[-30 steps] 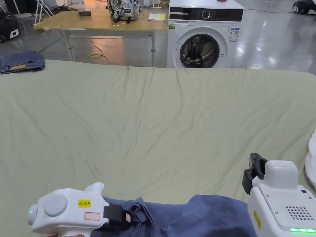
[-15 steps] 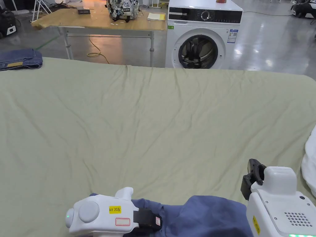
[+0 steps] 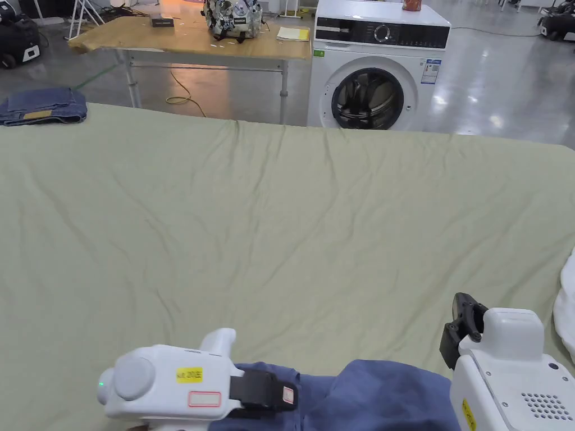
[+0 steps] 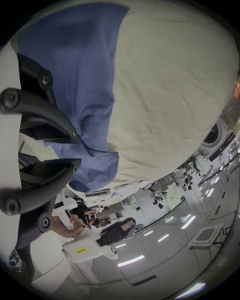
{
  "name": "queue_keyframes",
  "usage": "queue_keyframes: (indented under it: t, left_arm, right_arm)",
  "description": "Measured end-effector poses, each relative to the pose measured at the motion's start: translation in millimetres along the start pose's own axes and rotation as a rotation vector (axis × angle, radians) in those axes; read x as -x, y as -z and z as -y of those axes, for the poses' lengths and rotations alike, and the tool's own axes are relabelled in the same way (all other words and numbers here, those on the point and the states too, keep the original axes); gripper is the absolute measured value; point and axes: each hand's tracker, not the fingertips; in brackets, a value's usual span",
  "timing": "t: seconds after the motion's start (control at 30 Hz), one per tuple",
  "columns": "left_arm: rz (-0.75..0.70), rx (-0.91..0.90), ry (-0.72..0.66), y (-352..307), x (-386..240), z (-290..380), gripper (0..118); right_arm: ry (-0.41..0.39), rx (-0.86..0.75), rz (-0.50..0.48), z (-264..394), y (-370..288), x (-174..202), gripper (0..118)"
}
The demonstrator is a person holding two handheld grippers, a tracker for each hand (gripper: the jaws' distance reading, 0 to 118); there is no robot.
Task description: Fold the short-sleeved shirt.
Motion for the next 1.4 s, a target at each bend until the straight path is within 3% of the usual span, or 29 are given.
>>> queue_keyframes:
  t: [0.13, 0.17, 0.23, 0.27, 0.5, 0.73, 0.77, 0.83, 0.87, 0.9, 1.03, 1.2, 1.4]
  left_arm:
    - [-0.058, -0.089, -0.019, -62, 16, -5, 35]
    - [-0.093, -0.106, -0.019, -74, 25, -5, 43]
    - [-0.188, -0.133, -0.038, -99, 45, -6, 77]
    - [-0.204, -0.140, -0.056, -110, 57, -5, 83]
    - [-0.152, -0.115, -0.197, -130, 112, 10, 83]
    - [0.175, -0.110, -0.285, -88, 137, 18, 83]
    - [0.178, -0.091, -0.281, -81, 140, 19, 80]
    - [0.144, -0.082, -0.249, -69, 136, 17, 45]
    - [0.084, -0.069, -0.235, -64, 146, 15, 19]
    - [0.029, -0.056, -0.227, -61, 152, 17, 8]
    - [0.111, -0.117, -0.285, -76, 132, 26, 7]
    - [0.125, -0.190, -0.225, -115, 111, 17, 5]
    - [-0.032, -0.270, -0.151, -192, 93, 0, 5]
  right_arm:
    - [-0.001, -0.010, -0.003, -3, 0, 0, 0]
    - [-0.001, -0.010, -0.004, -4, 0, 1, 0]
    - [-0.001, -0.012, -0.008, -4, 1, 2, 0]
    - [-0.002, -0.012, -0.010, -4, 1, 2, 0]
    - [-0.004, -0.003, -0.021, -4, 4, 9, 0]
    - [-0.010, -0.004, -0.028, -5, 5, 14, 0]
    - [-0.009, -0.003, -0.030, -5, 5, 15, 0]
    - [-0.008, -0.001, -0.031, -5, 5, 16, 0]
    - [-0.010, -0.001, -0.032, -5, 4, 16, 0]
    - [-0.012, -0.002, -0.030, -5, 4, 16, 0]
    - [-0.016, -0.003, -0.030, -6, 3, 15, 0]
    - [-0.015, -0.004, -0.030, -7, 4, 14, 0]
    - [-0.016, -0.005, -0.040, -6, 4, 15, 0]
